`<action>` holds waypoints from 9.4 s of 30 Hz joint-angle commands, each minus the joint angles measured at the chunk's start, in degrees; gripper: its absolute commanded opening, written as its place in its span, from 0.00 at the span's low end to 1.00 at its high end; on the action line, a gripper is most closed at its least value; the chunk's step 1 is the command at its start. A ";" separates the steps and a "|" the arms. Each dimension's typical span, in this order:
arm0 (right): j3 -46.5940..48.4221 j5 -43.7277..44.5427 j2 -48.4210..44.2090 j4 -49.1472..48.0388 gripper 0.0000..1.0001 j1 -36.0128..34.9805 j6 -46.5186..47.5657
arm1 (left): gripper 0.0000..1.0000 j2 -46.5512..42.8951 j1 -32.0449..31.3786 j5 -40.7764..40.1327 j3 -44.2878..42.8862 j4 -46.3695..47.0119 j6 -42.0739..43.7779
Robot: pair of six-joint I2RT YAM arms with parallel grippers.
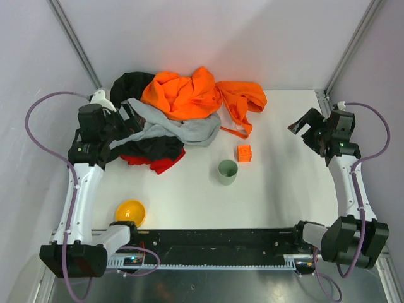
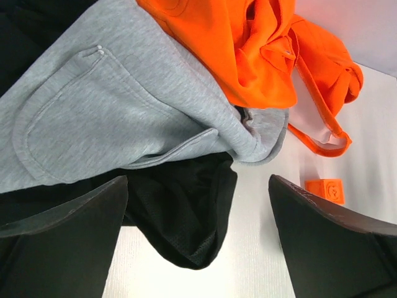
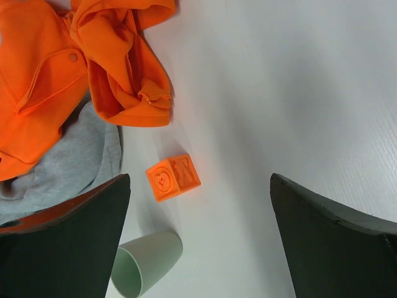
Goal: Pick out a specific cloth from the pile
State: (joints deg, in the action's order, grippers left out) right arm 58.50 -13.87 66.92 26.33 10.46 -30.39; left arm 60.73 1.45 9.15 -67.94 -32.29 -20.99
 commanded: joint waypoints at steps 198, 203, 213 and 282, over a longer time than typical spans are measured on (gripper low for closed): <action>7.68 8.95 7.30 16.65 0.99 -27.63 3.91 | 0.99 41.28 -15.15 -7.85 -40.34 -1.43 -2.70; 7.68 8.99 7.41 16.81 0.99 -27.65 4.01 | 0.99 36.83 -15.17 -5.05 -36.86 -1.40 -3.14; 7.68 8.45 7.89 16.93 0.99 -27.69 3.89 | 1.00 28.80 -16.45 -0.89 -26.26 -1.54 0.02; 3.67 7.12 7.37 13.17 0.99 -29.49 3.44 | 0.01 42.30 -28.28 -47.85 -19.13 -6.60 15.62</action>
State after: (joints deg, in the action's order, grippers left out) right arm 62.04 -5.52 75.81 41.04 -19.86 -28.51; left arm 105.80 -28.03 -34.39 -80.66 -41.41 -7.49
